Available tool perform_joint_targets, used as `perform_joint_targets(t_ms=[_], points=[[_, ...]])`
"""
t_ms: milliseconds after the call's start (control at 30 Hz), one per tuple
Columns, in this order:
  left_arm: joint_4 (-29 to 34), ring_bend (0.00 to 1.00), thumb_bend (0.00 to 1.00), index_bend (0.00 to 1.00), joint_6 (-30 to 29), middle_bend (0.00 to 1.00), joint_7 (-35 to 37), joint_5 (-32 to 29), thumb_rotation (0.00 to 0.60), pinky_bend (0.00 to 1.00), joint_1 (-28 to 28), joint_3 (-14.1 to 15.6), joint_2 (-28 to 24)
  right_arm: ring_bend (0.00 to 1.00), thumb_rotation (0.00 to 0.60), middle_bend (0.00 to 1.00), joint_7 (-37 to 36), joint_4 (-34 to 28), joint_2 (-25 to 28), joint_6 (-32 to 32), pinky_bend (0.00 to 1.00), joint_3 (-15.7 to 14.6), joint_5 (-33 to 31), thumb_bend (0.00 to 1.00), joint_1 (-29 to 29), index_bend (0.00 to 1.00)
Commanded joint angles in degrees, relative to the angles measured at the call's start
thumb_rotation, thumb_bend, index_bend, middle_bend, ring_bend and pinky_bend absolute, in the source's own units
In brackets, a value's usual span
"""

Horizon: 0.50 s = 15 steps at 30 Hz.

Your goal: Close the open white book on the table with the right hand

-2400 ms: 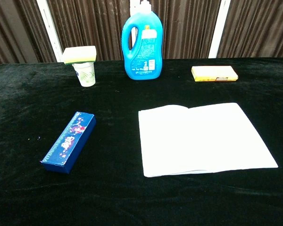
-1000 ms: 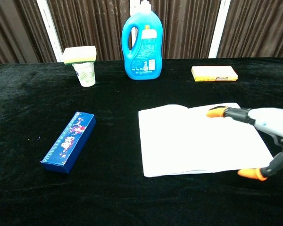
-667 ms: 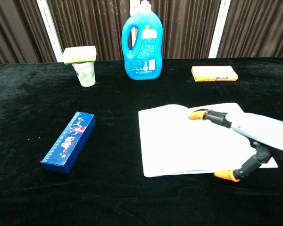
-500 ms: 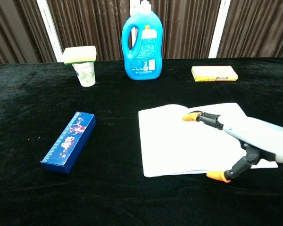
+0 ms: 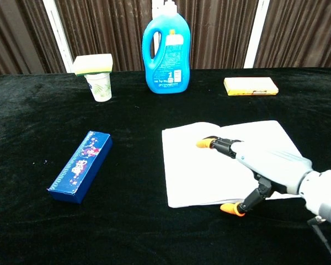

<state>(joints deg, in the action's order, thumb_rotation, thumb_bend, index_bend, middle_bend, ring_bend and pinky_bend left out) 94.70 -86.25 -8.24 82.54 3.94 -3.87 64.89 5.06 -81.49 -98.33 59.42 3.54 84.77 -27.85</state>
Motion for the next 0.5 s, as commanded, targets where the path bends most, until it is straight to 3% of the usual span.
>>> perform_joint_targets(t_ms=[33,500], points=[[-0.05,0.00,0.12,0.00,0.21,0.00,0.01,-0.25,0.600,0.00,0.08,-0.07,0.01,0.00,0.600,0.00,1.05,1.43,-1.44,0.54,0.00,-0.04,-0.18,0.12,-0.11,0.00],[-0.06,0.00,0.12,0.00,0.05,0.00,0.30,-0.52,0.600,0.00,0.12,-0.28,0.01,0.00,0.600,0.00,2.51,5.64,-5.93,2.68,0.00,0.36,-1.01,0.12,-0.13,0.00]])
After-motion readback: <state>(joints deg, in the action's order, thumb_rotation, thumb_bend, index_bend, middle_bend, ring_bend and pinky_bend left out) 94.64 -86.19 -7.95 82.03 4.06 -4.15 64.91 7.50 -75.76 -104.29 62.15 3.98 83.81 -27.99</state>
